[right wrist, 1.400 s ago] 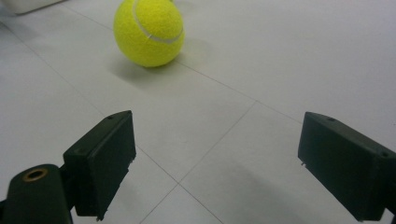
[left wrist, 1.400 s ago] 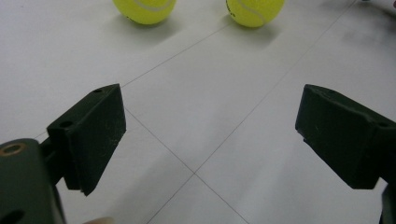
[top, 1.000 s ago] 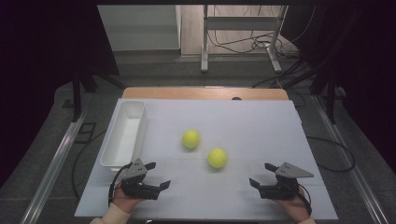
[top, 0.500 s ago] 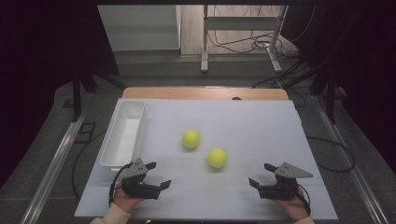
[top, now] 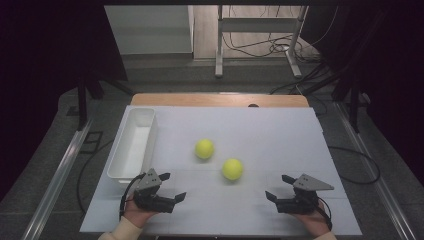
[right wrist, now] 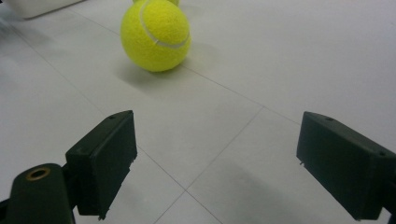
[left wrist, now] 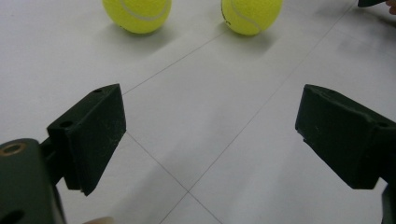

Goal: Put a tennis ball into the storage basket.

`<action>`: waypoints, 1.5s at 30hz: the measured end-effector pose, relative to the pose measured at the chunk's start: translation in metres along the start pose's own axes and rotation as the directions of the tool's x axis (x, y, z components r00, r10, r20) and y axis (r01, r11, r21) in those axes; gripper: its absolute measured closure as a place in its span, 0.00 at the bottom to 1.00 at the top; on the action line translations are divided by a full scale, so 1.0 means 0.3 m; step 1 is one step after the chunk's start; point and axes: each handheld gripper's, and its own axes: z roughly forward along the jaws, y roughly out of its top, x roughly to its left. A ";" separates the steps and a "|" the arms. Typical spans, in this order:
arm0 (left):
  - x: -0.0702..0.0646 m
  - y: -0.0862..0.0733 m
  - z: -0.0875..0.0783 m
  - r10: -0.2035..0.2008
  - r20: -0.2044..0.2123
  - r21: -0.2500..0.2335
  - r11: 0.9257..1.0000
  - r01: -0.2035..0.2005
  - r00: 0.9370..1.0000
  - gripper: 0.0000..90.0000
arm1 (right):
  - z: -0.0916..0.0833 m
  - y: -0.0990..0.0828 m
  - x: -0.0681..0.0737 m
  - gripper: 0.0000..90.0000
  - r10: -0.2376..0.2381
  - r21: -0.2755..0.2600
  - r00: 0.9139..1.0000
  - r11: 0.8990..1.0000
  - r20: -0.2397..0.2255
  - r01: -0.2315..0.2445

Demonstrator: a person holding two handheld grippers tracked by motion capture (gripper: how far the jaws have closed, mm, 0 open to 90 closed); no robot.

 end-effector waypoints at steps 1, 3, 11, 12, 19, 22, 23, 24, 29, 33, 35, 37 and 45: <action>-0.003 0.003 0.001 0.004 0.001 0.002 1.000 -0.004 1.000 0.10 | 0.001 0.000 0.000 0.14 0.000 -0.002 1.000 1.000 -0.004 0.000; -0.006 0.013 0.000 0.018 0.000 0.007 1.000 -0.018 1.000 0.10 | 0.001 0.001 0.000 0.14 0.000 -0.004 1.000 1.000 -0.005 0.000; -0.016 0.045 0.010 0.021 0.011 0.006 1.000 -0.021 1.000 0.10 | -0.002 0.002 -0.001 0.14 0.001 -0.004 1.000 1.000 -0.007 -0.001; -0.020 0.048 0.011 0.023 0.014 0.007 1.000 -0.023 1.000 0.10 | -0.001 0.003 -0.001 0.14 0.001 -0.004 1.000 1.000 -0.007 -0.001; -0.031 0.072 0.018 0.011 0.020 0.021 1.000 -0.012 1.000 0.11 | -0.001 0.004 0.001 0.14 -0.005 -0.001 1.000 1.000 -0.002 0.005; -0.033 0.081 0.020 0.008 0.020 0.021 1.000 -0.008 1.000 0.10 | 0.000 0.005 0.001 0.14 -0.007 -0.002 1.000 1.000 -0.004 0.007; -0.034 0.084 0.020 0.006 0.020 0.020 1.000 -0.006 1.000 0.10 | 0.000 0.005 0.001 0.14 -0.007 -0.001 1.000 1.000 -0.003 0.007; -0.035 0.088 0.021 0.005 0.020 0.020 1.000 -0.005 1.000 0.11 | 0.001 0.004 0.001 0.14 -0.007 0.000 1.000 1.000 -0.003 0.007; -0.037 0.102 0.022 0.003 0.018 0.008 1.000 -0.003 1.000 0.11 | 0.001 0.005 0.004 0.14 -0.020 0.005 1.000 1.000 0.004 0.020; -0.035 0.112 0.025 -0.005 0.017 0.009 1.000 0.005 1.000 0.11 | 0.001 0.006 0.004 0.14 -0.023 -0.001 1.000 1.000 0.004 0.023; -0.034 0.116 0.025 -0.009 0.013 0.011 1.000 0.009 1.000 0.11 | 0.001 0.006 0.003 0.14 -0.022 0.001 1.000 1.000 0.004 0.022; -0.032 0.119 0.025 -0.021 0.005 0.015 1.000 0.021 1.000 0.11 | 0.001 0.006 0.004 0.14 -0.022 0.003 1.000 1.000 0.004 0.022; -0.028 0.134 0.033 -0.039 0.014 0.018 0.999 0.039 0.999 0.11 | 0.001 0.007 0.002 0.14 -0.024 0.003 1.000 1.000 0.008 0.024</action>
